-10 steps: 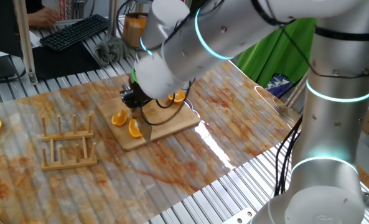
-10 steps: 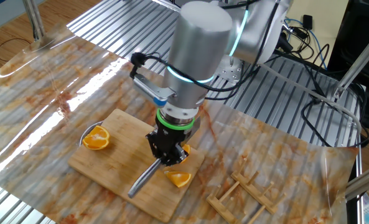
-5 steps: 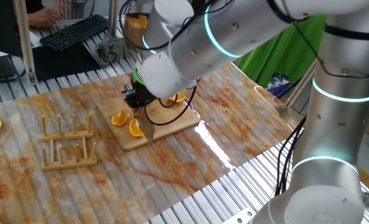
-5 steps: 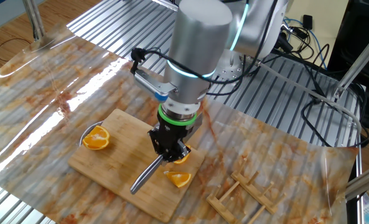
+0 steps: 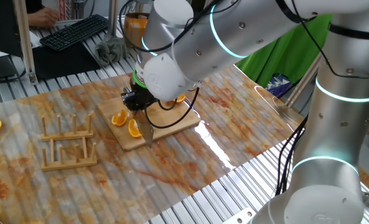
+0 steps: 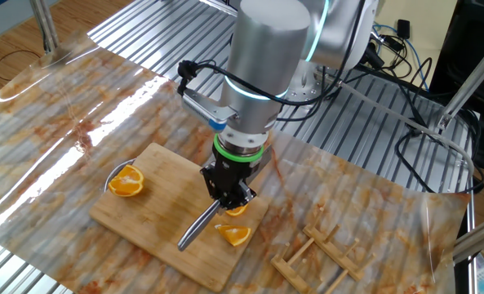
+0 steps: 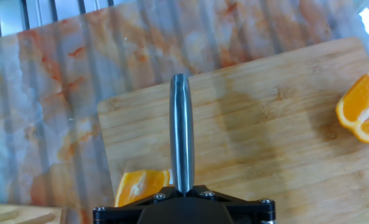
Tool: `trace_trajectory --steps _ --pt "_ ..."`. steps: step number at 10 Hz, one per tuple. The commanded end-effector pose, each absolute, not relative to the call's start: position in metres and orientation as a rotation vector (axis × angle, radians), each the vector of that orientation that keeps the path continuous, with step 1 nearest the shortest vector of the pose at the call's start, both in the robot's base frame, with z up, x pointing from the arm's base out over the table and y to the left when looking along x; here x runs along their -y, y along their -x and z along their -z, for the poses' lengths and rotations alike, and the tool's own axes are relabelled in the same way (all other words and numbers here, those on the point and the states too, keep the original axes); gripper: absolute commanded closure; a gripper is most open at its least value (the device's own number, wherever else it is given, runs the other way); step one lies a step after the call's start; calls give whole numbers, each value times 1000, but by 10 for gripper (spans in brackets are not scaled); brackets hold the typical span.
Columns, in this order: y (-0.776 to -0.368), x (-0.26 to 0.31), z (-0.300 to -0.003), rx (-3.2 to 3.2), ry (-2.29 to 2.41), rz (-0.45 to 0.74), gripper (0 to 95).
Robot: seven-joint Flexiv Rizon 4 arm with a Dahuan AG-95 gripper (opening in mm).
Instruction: Chop the orange
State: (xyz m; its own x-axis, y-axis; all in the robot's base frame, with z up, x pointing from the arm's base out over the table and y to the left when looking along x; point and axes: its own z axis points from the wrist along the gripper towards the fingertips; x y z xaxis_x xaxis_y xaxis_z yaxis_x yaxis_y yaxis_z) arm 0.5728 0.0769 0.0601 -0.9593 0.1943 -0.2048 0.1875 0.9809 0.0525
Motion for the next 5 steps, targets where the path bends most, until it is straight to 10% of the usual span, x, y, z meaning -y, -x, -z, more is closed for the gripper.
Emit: trace_trajectory --steps 1,5 --pt "-569 -76 -62 -2923 -274 -45 950" --pt "-561 -75 -59 -2921 -280 -47 950"
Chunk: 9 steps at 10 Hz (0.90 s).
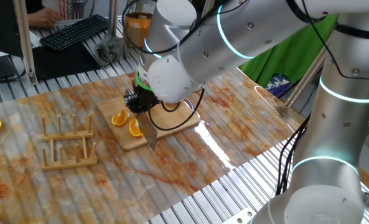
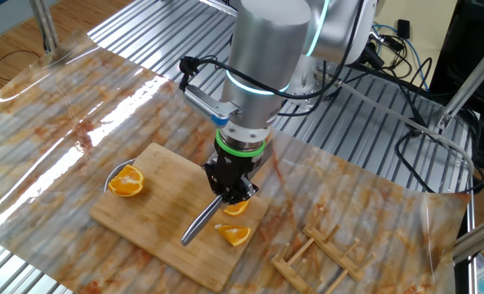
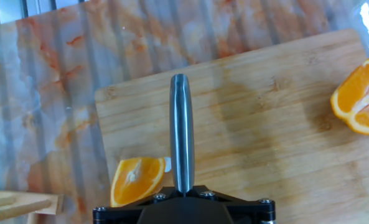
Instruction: Chop the orange
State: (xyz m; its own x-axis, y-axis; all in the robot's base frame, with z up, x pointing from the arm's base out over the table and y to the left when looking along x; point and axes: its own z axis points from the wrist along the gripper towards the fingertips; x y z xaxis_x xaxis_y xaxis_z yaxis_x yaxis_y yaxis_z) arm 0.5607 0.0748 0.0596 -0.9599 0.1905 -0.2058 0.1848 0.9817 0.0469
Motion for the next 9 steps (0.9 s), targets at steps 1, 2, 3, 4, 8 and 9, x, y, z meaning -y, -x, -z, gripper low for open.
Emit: trace_trajectory --steps 1,2,3,4,8,9 --pt "-560 -76 -58 -2913 -277 -47 950" --pt "-560 -75 -56 -2904 -273 -49 950" --pt "-561 -75 -52 -2896 -267 -51 950" --pt "-561 -76 -49 -2888 -268 -53 950" --pt "-560 -78 -41 -2856 -282 -65 950" --pt "-560 -78 -41 -2853 -288 -70 950"
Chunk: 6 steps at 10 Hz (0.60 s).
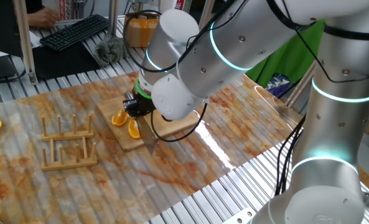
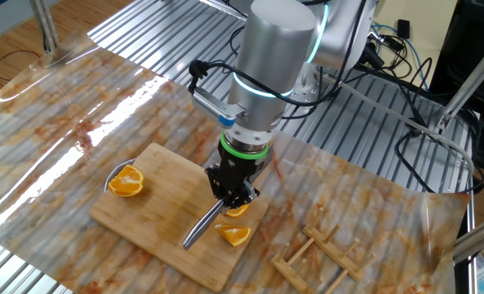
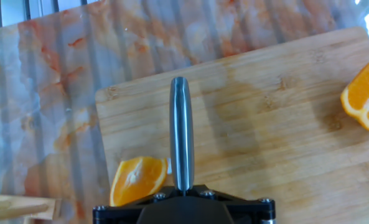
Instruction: Chop the orange
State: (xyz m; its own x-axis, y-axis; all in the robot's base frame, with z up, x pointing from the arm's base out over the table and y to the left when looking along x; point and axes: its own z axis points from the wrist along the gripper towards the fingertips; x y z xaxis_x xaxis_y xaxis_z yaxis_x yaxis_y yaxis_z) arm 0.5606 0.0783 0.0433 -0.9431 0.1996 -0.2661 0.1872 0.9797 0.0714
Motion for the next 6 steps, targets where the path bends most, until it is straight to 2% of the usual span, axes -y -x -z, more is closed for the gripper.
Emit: trace_trajectory --steps 1,6 --pt "-560 -78 -42 -2849 -296 -80 950" --pt "-558 -78 -43 -2817 -309 -74 950"
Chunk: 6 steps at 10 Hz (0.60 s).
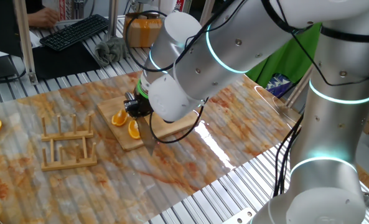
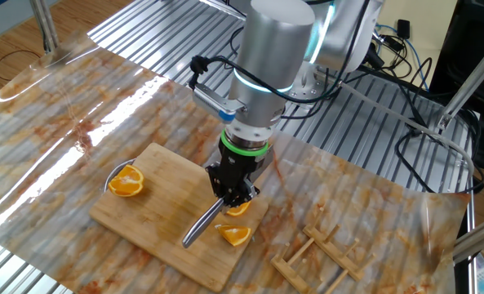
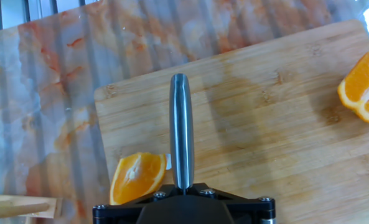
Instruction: Chop the orange
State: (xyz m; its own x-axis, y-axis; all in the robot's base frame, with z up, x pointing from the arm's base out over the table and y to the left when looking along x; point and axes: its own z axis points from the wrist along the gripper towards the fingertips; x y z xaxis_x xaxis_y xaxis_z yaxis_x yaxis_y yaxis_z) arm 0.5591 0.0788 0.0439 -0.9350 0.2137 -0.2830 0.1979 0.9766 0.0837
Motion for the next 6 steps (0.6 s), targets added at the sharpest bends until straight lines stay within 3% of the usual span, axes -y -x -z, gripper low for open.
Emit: trace_trajectory --steps 1,6 --pt "-558 -78 -43 -2826 -308 -78 950" --pt "-558 -79 -43 -2781 -336 -89 950"
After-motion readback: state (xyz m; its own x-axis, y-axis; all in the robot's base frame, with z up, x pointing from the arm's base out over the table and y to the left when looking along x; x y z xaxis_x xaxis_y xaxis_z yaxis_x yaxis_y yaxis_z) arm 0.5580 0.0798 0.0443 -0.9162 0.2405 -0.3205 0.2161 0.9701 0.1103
